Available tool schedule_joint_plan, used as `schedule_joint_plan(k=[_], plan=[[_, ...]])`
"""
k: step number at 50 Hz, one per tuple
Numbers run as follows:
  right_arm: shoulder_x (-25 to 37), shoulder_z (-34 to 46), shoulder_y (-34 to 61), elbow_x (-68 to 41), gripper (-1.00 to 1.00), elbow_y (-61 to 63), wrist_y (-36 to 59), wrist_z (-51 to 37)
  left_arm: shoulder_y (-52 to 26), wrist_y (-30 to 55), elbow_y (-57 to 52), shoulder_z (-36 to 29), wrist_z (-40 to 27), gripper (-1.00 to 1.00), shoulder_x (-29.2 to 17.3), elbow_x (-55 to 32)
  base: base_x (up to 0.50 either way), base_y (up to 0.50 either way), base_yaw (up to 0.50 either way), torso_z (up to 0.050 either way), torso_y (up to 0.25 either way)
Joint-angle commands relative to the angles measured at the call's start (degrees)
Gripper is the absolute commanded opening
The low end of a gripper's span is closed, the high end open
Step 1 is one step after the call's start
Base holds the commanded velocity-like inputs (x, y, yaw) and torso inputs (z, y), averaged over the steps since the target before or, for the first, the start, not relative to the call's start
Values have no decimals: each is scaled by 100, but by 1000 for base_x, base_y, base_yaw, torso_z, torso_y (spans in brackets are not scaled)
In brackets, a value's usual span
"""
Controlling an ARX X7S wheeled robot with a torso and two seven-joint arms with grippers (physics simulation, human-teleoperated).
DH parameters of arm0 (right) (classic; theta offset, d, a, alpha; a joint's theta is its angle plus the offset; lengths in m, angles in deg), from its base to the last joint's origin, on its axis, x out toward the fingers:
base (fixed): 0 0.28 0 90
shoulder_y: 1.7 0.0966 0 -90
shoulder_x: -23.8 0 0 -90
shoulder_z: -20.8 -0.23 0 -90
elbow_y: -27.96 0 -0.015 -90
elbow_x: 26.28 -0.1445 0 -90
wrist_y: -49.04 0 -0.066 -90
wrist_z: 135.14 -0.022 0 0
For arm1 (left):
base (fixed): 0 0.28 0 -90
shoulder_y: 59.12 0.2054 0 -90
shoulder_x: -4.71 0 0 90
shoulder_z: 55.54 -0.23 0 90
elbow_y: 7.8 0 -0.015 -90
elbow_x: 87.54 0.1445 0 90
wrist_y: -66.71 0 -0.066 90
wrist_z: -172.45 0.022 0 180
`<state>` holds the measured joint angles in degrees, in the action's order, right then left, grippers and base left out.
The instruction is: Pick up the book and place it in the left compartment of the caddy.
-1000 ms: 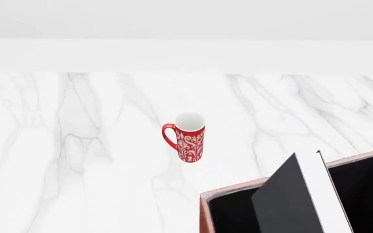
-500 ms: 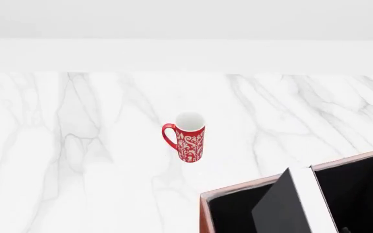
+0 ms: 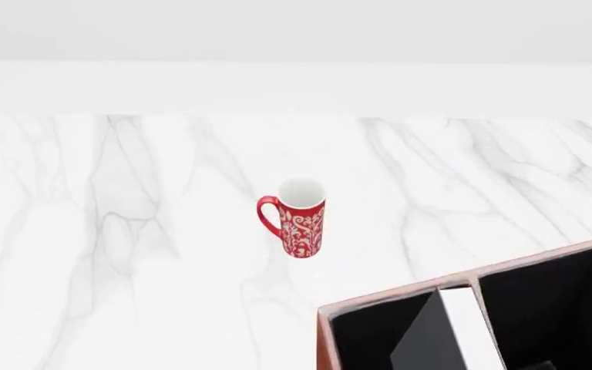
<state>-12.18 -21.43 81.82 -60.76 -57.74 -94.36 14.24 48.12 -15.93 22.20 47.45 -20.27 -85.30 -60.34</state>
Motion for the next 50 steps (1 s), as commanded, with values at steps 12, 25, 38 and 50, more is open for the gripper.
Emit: schedule_joint_plan(k=[12,25,38,50], plan=[[-184,-193,153,253,-100,-179,186,71,-155,143,0,-103,71,100,0,120,0,0,0,1,2],[-260,-216,126,217,-100,-281,204,126,-45,54,0,-99,17,100,0,110,0,0,0,0,1],[-394,-210,155,121,-100,-463,228,262,48,-36,0,-50,-26,100,0,60,0,0,0,0,2],[-627,-202,251,-4,-100,-828,239,466,69,-58,0,-33,-28,100,0,35,0,0,0,1,1]])
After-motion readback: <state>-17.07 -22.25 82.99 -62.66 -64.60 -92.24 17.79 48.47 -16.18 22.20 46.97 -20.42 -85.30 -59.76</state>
